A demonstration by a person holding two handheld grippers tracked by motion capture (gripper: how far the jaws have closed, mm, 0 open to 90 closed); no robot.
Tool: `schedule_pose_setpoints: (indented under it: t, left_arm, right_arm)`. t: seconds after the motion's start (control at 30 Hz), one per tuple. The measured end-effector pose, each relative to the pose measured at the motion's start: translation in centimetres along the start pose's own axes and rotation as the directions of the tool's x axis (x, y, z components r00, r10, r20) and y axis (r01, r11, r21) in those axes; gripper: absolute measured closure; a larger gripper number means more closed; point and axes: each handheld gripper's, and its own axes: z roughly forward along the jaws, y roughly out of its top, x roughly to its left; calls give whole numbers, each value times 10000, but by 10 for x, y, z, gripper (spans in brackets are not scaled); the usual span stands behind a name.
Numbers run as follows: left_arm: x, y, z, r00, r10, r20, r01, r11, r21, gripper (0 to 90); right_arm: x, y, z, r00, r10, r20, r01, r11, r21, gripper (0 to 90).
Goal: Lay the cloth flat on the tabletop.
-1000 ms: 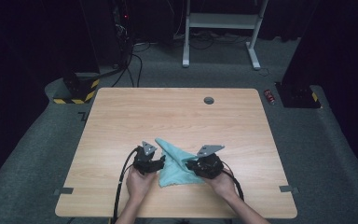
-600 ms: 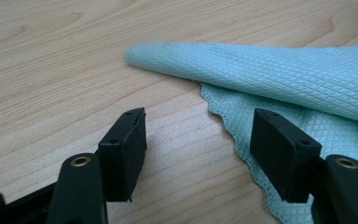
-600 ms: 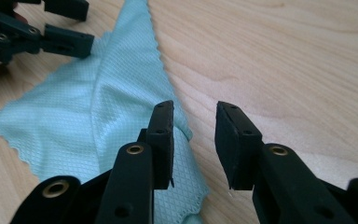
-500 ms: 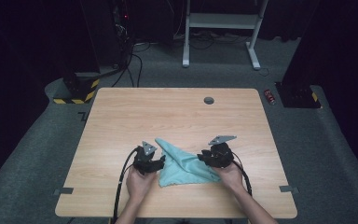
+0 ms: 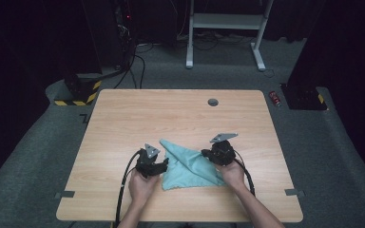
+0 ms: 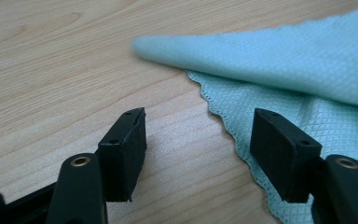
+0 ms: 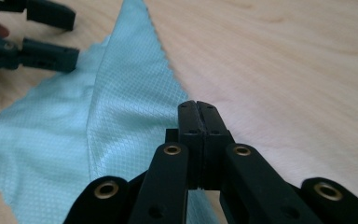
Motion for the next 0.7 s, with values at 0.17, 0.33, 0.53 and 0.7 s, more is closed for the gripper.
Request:
schedule_pose_setpoints:
  t: [0.17,0.33,0.53,0.7]
  left_arm:
    - [0,0,0,10000,38,5,-38,10000,15,364]
    - [0,0,0,10000,21,-2,-21,10000,11,364]
    - [0,0,0,10000,32,5,-32,10000,11,364]
    - [0,0,0,10000,20,7,-20,10000,8,364]
  right_arm:
    - [-13,11,-7,9979,48,652,-41,9999,-103,897]
    - [-31,17,-8,9896,240,1417,-243,9997,10,898]
    - [-50,15,1,9773,633,2023,-693,9973,226,858]
    - [-53,5,-11,9754,1085,1918,-1040,9940,-332,797]
